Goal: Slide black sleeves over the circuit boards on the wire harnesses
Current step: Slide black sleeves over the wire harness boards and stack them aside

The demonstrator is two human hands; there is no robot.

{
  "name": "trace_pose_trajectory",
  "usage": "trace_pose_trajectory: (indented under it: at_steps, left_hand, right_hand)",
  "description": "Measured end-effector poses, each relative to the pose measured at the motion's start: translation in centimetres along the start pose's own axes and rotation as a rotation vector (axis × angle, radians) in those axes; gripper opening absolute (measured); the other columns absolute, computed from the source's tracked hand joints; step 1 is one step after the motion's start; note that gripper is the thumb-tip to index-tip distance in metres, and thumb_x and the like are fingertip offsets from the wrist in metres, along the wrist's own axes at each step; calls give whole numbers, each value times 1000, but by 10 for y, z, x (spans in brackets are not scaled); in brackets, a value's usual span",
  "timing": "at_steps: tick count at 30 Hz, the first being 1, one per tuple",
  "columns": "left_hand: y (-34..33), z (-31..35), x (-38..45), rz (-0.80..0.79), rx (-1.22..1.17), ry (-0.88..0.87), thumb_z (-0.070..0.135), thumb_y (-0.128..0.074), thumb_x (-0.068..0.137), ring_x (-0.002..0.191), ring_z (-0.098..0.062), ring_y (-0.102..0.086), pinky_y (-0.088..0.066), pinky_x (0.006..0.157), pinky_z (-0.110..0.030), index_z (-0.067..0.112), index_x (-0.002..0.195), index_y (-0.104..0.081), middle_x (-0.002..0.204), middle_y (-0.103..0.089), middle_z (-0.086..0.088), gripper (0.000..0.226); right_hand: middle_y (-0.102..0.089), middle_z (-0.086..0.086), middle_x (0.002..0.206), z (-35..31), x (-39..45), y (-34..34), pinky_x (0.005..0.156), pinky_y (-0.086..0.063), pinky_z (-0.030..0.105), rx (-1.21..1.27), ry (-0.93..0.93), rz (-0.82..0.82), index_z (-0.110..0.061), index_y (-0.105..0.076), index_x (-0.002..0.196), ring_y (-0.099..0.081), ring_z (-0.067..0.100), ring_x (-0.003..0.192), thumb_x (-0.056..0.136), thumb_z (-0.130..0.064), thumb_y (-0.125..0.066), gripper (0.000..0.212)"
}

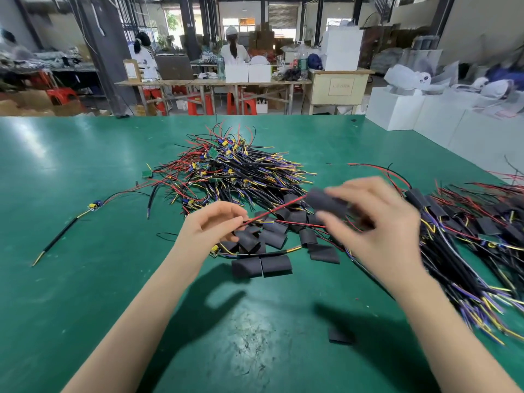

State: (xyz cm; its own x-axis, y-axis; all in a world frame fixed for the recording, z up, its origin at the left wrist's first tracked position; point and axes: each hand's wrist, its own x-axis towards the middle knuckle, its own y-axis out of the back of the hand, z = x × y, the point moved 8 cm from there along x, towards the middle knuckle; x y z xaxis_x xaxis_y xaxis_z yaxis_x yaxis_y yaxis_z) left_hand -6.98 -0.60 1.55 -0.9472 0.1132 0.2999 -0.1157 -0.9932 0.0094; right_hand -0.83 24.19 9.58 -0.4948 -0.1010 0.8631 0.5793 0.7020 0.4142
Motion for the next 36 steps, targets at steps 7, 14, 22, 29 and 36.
trace_pose_trajectory:
  at_steps: [7, 14, 22, 29, 36]
  left_hand:
    - [2, -9, 3, 9, -21, 44, 2, -64, 88, 81, -19, -62, -51, 66, -25, 12, 88, -71, 88, -66, -9, 12]
    - [-3, -17, 2, -34, 1, 78, -3, -58, 90, 79, -18, -62, -51, 65, -26, 7, 92, -69, 89, -71, -6, 14]
    - [16, -16, 42, 96, 528, -25, 1, -66, 86, 83, -14, -62, -51, 79, -26, 15, 96, -69, 95, -70, 2, 18]
    - [7, -31, 119, -72, 1230, -94, 6, -56, 91, 128, -28, -42, -38, 106, -39, 6, 139, -44, 137, -48, -13, 49]
    - [34, -48, 161, -242, 1787, -21, 1, -55, 89, 142, -34, -24, -39, 105, -46, 9, 151, -18, 160, -12, -15, 73]
  right_hand:
    - [-64, 20, 102, 119, -17, 86, 84, -40, 35, -450, -599, 261, -9, -70, 107, -55, 30, 96, 79, -24, -71, 32]
    - [-62, 34, 90, 150, -33, 69, 74, -48, 47, -608, -717, 0, -2, -72, 91, -56, 50, 83, 92, -22, -51, 29]
    - [-65, 12, 89, 77, -6, 46, 78, -42, 38, -314, -253, 185, -8, -67, 107, -56, 30, 81, 92, -16, -55, 20]
    - [-57, 1, 117, 63, -45, -68, 96, -39, 33, -327, -176, -617, -19, -63, 121, -48, 23, 112, 90, -32, -61, 34]
    - [-54, -5, 120, 68, -65, -89, 95, -40, 29, -363, -177, -880, -27, -54, 131, -43, 18, 117, 93, -38, -53, 40]
